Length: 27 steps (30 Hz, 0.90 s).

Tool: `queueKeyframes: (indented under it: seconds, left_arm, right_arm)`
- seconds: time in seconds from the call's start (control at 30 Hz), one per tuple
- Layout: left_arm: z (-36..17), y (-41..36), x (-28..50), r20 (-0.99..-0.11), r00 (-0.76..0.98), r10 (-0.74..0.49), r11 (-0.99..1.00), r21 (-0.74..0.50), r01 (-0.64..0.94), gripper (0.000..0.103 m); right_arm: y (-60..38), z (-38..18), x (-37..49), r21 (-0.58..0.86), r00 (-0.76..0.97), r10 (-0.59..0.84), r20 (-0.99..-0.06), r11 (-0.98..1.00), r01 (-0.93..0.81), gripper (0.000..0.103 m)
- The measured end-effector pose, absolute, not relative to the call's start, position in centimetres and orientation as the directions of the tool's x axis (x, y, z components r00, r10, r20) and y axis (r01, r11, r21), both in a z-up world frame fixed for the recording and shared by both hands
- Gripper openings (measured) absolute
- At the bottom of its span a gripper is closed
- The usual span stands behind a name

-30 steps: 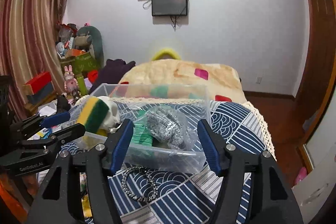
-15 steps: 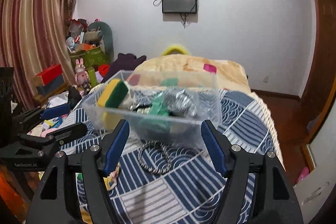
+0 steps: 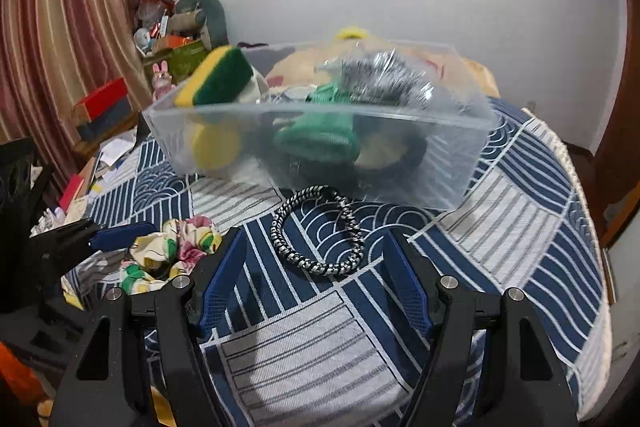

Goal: Organize soft objects
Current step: 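Grasp the floral scrunchie with the left tool while the right tool grasps the braided bracelet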

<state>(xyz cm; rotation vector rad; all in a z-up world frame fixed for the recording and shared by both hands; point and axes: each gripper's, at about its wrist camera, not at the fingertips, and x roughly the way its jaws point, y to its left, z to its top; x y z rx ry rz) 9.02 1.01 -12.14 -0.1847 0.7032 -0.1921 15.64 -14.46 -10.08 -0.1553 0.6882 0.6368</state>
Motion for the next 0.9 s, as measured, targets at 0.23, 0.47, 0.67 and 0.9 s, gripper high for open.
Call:
queueKeyframes:
  seconds: [0.23,0.47,0.67,0.9]
  left_arm:
    - [-12.0,-0.1,8.7,-0.603,0.774,-0.194,0.979,-0.171,0.112,0.043]
    - [-11.3,1.6,8.6,-0.590,0.779,-0.213,0.970,-0.226,0.094,0.021]
    - [-9.1,3.2,7.7,-0.532,0.825,-0.191,0.969,-0.236,0.073,0.021]
    - [-5.5,5.3,7.0,-0.435,0.892,-0.124,0.973,-0.230,0.023,0.021]
  right_arm:
    - [-13.7,-11.1,15.5,-0.001,0.615,0.451,-0.647,0.806,-0.592,0.030]
    - [-15.1,-10.8,15.2,0.025,0.626,0.465,-0.626,0.815,-0.579,0.012]
    - [-15.8,-9.0,13.8,0.022,0.651,0.490,-0.580,0.807,-0.590,0.012]
    - [-16.0,-6.1,12.9,0.016,0.691,0.519,-0.504,0.805,-0.593,0.012]
